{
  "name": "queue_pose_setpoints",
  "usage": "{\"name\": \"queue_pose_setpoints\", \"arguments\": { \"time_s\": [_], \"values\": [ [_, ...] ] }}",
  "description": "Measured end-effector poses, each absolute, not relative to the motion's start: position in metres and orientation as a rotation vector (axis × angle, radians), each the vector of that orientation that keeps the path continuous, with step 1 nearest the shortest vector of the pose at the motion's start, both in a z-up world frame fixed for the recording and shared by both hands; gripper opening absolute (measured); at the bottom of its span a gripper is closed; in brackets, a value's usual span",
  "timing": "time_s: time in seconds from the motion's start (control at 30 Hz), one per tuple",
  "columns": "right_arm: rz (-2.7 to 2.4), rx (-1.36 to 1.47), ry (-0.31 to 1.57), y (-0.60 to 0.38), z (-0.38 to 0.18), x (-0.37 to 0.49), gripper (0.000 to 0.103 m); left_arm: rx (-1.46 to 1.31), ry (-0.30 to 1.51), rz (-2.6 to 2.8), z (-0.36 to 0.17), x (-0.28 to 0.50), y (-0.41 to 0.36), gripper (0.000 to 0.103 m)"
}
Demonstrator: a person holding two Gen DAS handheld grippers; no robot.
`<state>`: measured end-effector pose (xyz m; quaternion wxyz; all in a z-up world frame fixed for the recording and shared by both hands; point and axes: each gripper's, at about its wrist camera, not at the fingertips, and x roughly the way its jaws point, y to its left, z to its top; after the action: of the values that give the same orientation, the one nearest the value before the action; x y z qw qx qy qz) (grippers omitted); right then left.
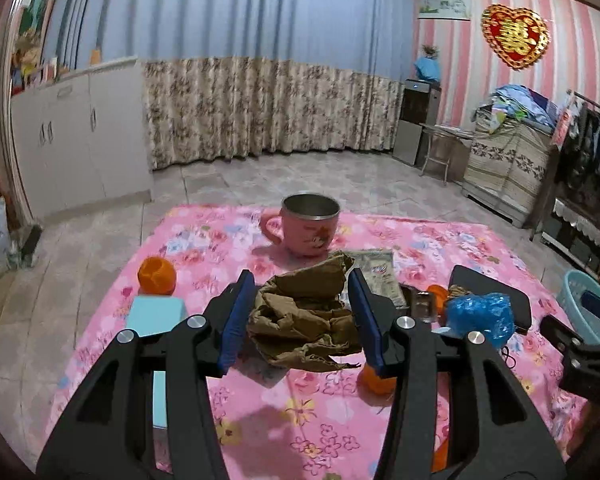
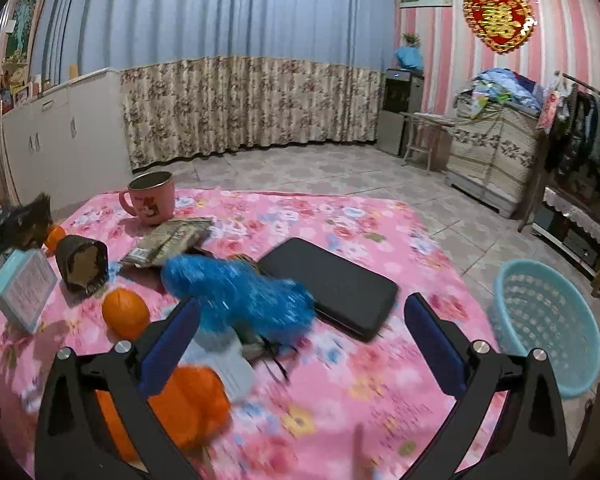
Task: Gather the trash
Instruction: 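Grasp the blue plastic bag with the right tool while the left tool lifts the cloth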
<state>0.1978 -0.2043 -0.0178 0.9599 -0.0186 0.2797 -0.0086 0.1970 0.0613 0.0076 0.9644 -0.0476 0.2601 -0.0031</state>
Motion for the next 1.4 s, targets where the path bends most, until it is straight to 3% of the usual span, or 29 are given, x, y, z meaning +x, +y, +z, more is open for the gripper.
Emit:
{"name": "queue_pose_setpoints", "arguments": {
  "time_s": [0.17, 0.23, 0.27, 0.33, 0.37, 0.43, 0.83, 1.4],
  "values": [
    [0.054, -0.067, 0.680, -0.179, -0.039, 0.239, 0.096, -0.105, 0.548, 0.004, 0.001, 0.201, 0.072, 0.047],
    [0.068, -0.087, 0.703, -0.175, -0.047, 0.246, 0.072, -0.099, 0.545, 0.006, -0.001, 0.200, 0.074, 0.048],
    [0.095, -0.079, 0.721, -0.174, -0.051, 0.249, 0.066, -0.100, 0.546, 0.006, -0.002, 0.200, 0.074, 0.048],
    [0.161, -0.033, 0.734, -0.177, -0.052, 0.249, 0.037, -0.093, 0.549, 0.009, -0.005, 0.201, 0.073, 0.048],
    [0.178, -0.022, 0.726, -0.178, -0.050, 0.246, 0.035, -0.087, 0.553, 0.008, -0.007, 0.201, 0.072, 0.048],
    [0.197, -0.031, 0.695, -0.179, -0.044, 0.241, 0.020, -0.076, 0.559, 0.008, -0.008, 0.201, 0.068, 0.048],
    [0.255, 0.058, 0.541, -0.266, 0.025, 0.188, 0.016, -0.017, 0.476, -0.022, 0.043, 0.174, 0.013, 0.048],
    [-0.142, 0.132, 0.461, -0.446, 0.023, 0.152, 0.016, -0.007, 0.471, -0.203, 0.063, 0.181, -0.141, 0.049]
  ]
}}
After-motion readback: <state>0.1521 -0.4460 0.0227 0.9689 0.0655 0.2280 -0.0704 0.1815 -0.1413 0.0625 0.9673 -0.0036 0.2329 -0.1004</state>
